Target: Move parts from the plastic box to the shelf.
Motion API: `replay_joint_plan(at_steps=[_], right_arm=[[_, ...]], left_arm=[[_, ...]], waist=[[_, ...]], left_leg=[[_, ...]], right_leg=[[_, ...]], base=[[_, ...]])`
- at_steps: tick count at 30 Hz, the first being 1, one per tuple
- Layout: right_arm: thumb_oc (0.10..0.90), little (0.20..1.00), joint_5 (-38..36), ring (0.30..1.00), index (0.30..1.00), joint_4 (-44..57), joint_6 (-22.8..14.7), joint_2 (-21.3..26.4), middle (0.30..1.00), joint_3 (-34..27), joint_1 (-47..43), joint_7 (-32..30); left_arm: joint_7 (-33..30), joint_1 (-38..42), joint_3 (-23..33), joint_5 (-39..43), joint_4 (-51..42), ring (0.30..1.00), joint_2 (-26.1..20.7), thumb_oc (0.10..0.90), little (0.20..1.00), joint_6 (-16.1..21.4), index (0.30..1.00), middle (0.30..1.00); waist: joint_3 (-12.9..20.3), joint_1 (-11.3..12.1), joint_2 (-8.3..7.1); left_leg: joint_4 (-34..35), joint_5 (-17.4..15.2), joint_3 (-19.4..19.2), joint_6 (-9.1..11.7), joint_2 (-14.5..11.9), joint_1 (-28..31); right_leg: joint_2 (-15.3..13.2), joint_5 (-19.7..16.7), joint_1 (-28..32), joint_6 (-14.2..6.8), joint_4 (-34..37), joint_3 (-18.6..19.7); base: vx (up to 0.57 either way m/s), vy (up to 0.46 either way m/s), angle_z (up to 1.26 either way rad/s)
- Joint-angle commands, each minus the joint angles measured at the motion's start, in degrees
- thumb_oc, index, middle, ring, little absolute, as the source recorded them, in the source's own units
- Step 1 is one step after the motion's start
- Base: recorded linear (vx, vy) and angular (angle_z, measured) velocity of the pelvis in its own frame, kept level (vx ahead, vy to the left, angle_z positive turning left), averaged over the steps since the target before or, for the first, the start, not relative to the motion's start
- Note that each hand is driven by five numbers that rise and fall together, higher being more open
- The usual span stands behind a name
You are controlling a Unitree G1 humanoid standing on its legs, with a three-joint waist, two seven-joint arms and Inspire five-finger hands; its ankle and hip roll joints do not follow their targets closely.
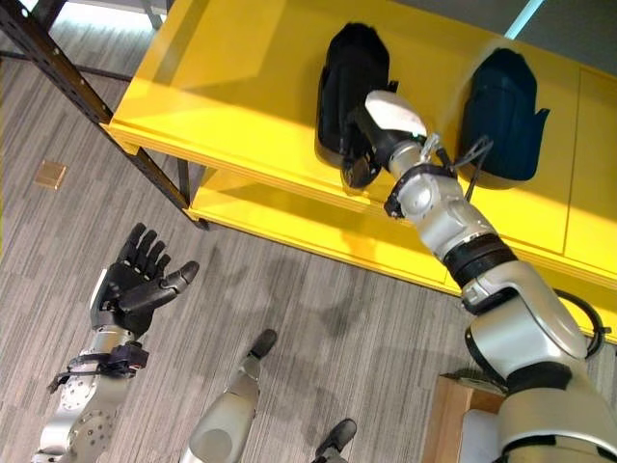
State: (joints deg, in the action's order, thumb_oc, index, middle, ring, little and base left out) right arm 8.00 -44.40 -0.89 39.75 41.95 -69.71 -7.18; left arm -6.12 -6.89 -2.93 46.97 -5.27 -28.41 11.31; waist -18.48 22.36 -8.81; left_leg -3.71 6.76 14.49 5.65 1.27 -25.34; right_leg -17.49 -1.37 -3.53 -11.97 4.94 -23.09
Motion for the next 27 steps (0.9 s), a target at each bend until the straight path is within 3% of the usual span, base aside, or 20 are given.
replay_joint_plan(at_steps=[1,10,27], right_arm=[[0.400,0.300,-2.02,0.300,0.300,0.38,-1.60,1.11,0.300,1.22,-11.93,-5.58],[0.400,0.300,-1.94,0.300,0.300,-2.71,-1.36,-0.59,0.300,2.31,-14.34,-6.56],[0.400,0.300,-0.43,0.300,0.300,-11.29,-0.76,0.51,0.300,6.62,-20.69,-7.19]], left_arm=[[0.39,0.68,0.52,0.16,-9.80,1.000,-3.26,0.900,1.000,6.58,1.000,1.000],[0.23,1.45,-0.06,0.97,-11.04,1.000,-3.25,0.900,1.000,6.97,1.000,1.000],[0.38,2.66,-0.65,1.47,-11.72,1.000,-3.93,0.900,1.000,7.61,1.000,1.000]], waist=[[2.41,0.80,-0.50],[2.16,1.10,-0.09],[1.87,1.02,-0.09]], left_leg=[[-1.32,-3.88,0.92,-5.80,3.21,-0.53],[-1.78,-3.88,1.39,-5.86,3.80,-1.42],[-1.12,-3.46,1.83,-5.83,4.44,-2.20]], right_leg=[[-1.44,-10.60,4.01,0.04,-1.84,0.64],[-1.36,-10.69,4.00,0.05,-1.37,0.26],[-1.35,-11.81,3.94,-0.39,-0.36,-0.70]], base=[[0.00,0.009,0.05],[0.01,0.002,0.04],[0.00,0.002,0.02]])
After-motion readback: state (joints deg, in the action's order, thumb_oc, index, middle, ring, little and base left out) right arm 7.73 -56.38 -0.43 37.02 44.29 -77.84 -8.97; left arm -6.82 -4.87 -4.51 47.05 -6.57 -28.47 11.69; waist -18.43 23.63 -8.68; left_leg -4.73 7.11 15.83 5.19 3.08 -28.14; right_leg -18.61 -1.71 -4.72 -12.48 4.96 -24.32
